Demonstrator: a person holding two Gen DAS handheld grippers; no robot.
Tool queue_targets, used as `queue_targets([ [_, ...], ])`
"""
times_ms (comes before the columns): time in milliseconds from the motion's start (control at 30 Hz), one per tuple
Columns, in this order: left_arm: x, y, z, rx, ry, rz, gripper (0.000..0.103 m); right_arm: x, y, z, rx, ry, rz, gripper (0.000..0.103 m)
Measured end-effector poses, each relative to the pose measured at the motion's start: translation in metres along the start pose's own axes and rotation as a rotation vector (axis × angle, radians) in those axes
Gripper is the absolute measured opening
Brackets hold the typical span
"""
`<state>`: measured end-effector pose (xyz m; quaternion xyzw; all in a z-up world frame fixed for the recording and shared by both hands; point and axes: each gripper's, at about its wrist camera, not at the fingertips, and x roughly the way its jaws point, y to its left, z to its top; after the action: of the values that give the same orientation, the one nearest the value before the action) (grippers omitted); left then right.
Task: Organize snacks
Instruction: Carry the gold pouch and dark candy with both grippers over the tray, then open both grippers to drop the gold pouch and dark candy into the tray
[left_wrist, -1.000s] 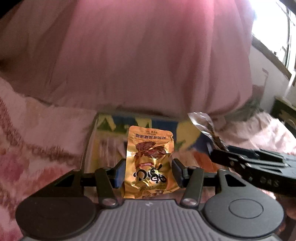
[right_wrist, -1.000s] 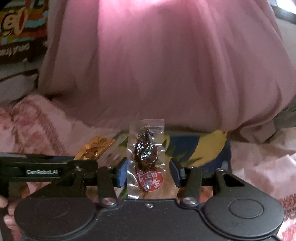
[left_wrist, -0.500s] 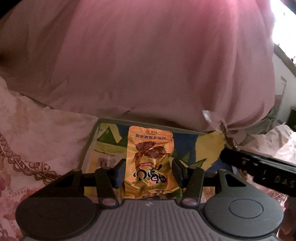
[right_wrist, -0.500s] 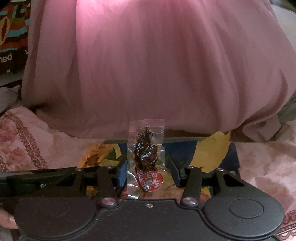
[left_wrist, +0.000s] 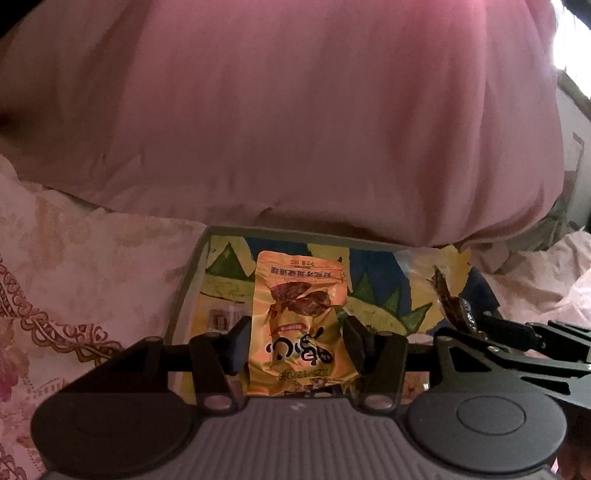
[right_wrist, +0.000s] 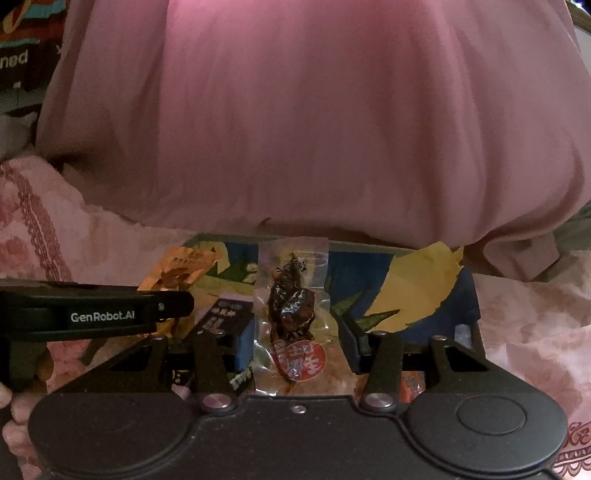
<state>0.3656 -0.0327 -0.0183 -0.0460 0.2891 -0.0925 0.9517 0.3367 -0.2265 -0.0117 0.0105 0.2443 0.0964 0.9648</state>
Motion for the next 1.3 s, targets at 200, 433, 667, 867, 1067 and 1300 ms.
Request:
queue_targets([
  [200, 0.005, -0.005, -0.006, 0.043, 0.025, 0.018, 0.057, 0.005, 0.014, -0.009, -0.124, 0.018, -0.068, 0.050],
  [433, 0.011, -0.008, -0.011, 0.078, 0.033, 0.032, 0.057, 0.010, 0.026, -0.018, -0.223, 0.038, -0.095, 0.050],
  [667, 0.010, -0.008, -0.011, 0.078, 0.045, 0.034, 0.057, 0.012, 0.026, -0.017, -0.229, 0.045, -0.095, 0.051],
  [867, 0.014, -0.006, -0.013, 0.068, 0.061, 0.024, 0.058, 0.014, 0.023, -0.017, -0.222, 0.061, -0.096, 0.050],
  [1067, 0.014, -0.004, -0.013, 0.046, 0.056, 0.007, 0.058, 0.012, 0.021, -0.018, -0.200, 0.063, -0.095, 0.057],
  [1300, 0.007, 0.003, -0.009, -0.015, 0.050, -0.022, 0.066, -0.002, 0.016, -0.013, -0.149, 0.030, -0.110, 0.073],
])
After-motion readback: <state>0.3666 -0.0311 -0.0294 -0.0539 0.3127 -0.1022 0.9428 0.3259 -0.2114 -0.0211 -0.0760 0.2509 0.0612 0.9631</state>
